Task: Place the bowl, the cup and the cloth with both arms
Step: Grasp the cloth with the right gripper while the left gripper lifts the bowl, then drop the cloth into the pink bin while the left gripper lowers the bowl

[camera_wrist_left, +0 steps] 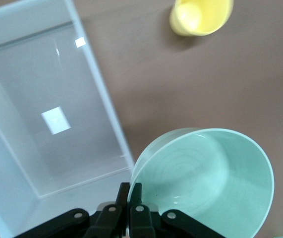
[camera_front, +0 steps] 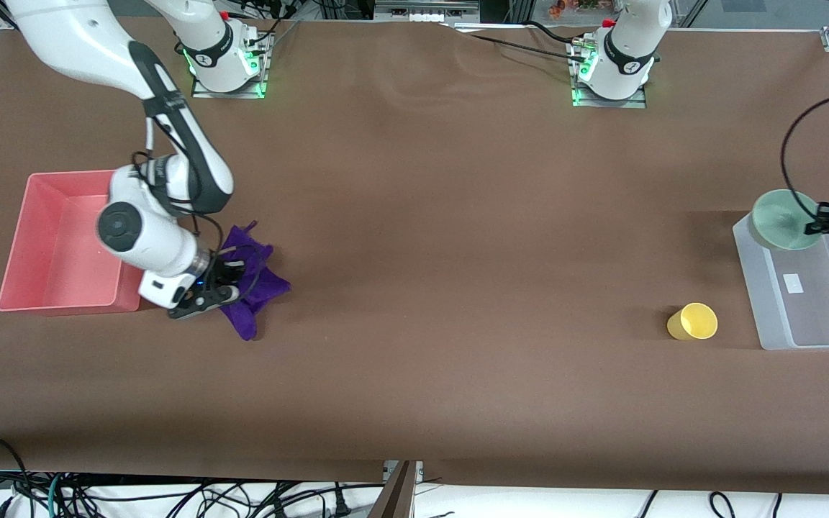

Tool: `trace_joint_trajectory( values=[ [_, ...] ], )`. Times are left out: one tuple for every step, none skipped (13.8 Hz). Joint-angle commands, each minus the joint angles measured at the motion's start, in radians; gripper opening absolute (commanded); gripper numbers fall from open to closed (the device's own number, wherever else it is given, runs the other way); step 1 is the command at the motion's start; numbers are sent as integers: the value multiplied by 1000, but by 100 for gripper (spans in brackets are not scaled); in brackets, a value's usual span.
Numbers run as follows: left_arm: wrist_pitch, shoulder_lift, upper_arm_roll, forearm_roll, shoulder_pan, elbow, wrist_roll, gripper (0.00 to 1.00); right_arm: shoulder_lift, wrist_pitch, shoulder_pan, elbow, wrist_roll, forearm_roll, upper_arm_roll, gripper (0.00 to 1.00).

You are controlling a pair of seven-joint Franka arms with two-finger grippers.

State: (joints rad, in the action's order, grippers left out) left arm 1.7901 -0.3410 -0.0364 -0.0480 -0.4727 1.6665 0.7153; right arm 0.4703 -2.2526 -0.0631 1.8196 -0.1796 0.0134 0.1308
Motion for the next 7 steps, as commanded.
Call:
trace_joint_trajectory(
  values=[
    [7,-182,-10,-35,-84,-166,143,0,-21,131,6,-83,-27,2,3,0],
    [47,-231,-10,-44,-119,-189,177,0,-44,202,12,-114,-28,2,3,0],
    [99,-271,-11,-43,-148,-191,208,0,-61,320,23,-173,-29,2,3,0],
    [165,-311,-11,-41,-170,-191,228,0,-68,470,29,-257,-40,2,1,0],
    [228,-349,-11,-38,-187,-191,240,0,-68,620,34,-360,-52,0,-14,0],
    [277,-378,-11,-33,-201,-191,245,0,-68,762,35,-444,-67,0,-43,0],
    [304,-395,-11,-30,-204,-191,245,0,-70,879,35,-517,-104,0,-80,0]
  ],
)
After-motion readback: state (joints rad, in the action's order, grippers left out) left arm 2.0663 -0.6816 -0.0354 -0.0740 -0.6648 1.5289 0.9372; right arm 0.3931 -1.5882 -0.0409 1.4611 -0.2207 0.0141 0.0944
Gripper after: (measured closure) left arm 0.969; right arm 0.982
